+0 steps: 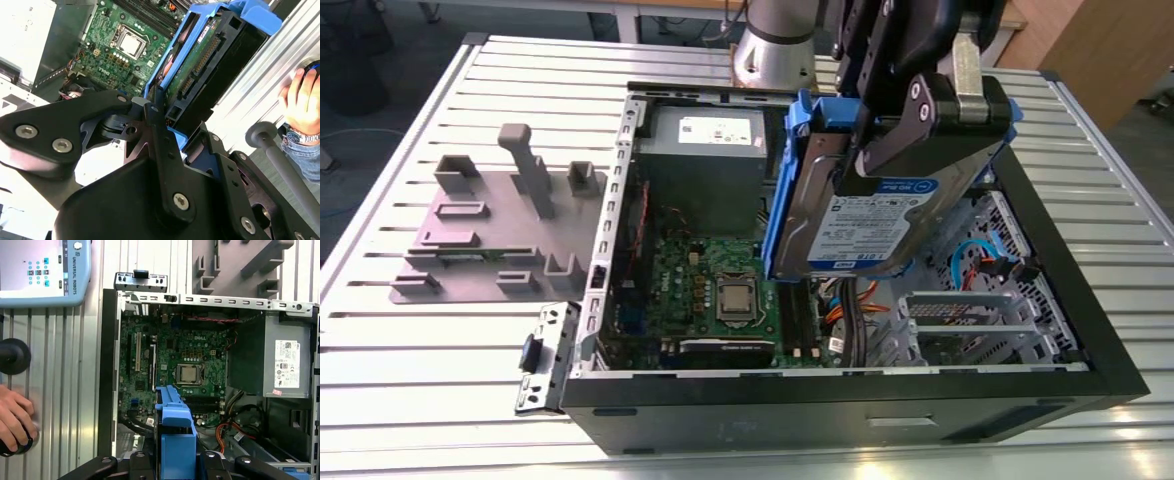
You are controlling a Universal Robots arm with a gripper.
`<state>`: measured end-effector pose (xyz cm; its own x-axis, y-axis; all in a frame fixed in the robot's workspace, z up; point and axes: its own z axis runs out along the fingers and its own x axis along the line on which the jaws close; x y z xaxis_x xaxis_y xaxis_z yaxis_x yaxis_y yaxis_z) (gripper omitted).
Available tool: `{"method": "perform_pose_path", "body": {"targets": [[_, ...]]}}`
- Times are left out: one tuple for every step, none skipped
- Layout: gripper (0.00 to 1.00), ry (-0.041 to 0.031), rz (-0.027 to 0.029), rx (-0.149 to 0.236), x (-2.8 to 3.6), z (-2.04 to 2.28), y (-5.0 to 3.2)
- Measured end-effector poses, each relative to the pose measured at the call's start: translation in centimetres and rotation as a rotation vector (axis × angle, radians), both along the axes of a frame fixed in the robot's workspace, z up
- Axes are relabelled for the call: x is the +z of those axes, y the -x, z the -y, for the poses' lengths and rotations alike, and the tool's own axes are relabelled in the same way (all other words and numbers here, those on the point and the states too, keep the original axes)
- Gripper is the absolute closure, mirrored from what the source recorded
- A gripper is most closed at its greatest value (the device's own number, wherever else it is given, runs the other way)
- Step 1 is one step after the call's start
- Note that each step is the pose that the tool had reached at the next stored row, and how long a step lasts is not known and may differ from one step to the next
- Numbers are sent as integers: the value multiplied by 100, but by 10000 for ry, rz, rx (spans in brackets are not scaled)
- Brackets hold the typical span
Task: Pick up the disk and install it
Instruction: 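Pick up the disk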
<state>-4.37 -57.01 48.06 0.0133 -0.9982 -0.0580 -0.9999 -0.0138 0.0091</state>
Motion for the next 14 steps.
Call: {"method": "perform_pose_path", "body": {"targets": [[64,0,0,0,0,1,-4],[64,-1,0,0,-1,1,-6],[64,0,0,-1,-1,1,-9],[64,0,0,0,-1,2,-13],[64,0,0,0,-2,2,-16],[64,0,0,0,-2,2,-19],[64,-1,0,0,-2,3,-23],[64,-1,0,1,-3,3,-27],[64,-1,0,0,-3,3,-32],[64,-1,0,0,-3,4,-36],[64,0,0,0,-3,4,-39],[64,-1,0,0,-4,4,-43],[64,-1,0,0,-4,4,-47],[64,-1,0,0,-5,5,-51]]}}
